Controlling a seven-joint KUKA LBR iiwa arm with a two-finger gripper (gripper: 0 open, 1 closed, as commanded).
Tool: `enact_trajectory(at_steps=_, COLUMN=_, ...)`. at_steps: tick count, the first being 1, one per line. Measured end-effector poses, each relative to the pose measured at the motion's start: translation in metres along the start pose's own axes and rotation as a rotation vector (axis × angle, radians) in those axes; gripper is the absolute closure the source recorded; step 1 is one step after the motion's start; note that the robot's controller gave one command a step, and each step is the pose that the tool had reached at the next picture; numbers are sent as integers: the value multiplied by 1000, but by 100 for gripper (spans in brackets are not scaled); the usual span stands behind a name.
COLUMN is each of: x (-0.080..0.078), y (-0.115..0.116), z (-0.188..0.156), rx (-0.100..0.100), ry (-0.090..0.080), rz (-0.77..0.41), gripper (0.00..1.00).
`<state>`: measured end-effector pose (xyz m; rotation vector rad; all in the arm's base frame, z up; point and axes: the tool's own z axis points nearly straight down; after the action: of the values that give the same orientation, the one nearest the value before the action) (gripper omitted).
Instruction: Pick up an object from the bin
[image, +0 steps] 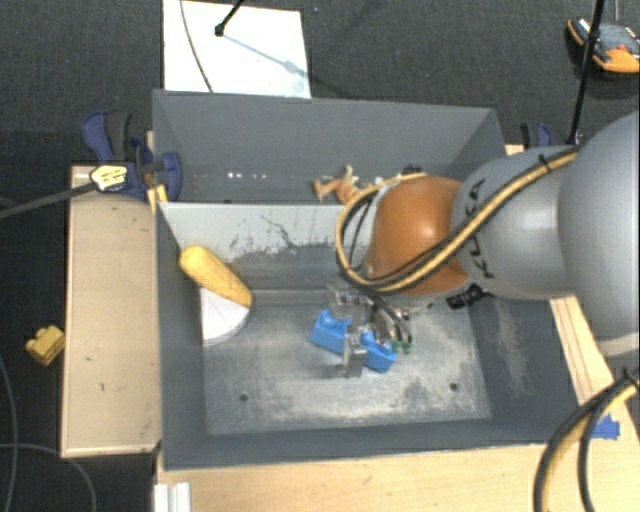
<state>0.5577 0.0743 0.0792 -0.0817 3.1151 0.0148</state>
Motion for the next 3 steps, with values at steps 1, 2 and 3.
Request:
enact_trajectory(at_steps=1, x=8, y=-16, z=6, rx=7, ry=20, rz=-45, gripper=0)
enact_trajectory(at_steps=2, x=12, y=-25, z=7, rx=12, ry=26, rz=334, gripper=100)
enact_trajectory(at_steps=3, x=12, y=-25, z=7, rx=12, ry=26, rz=336, gripper=100)
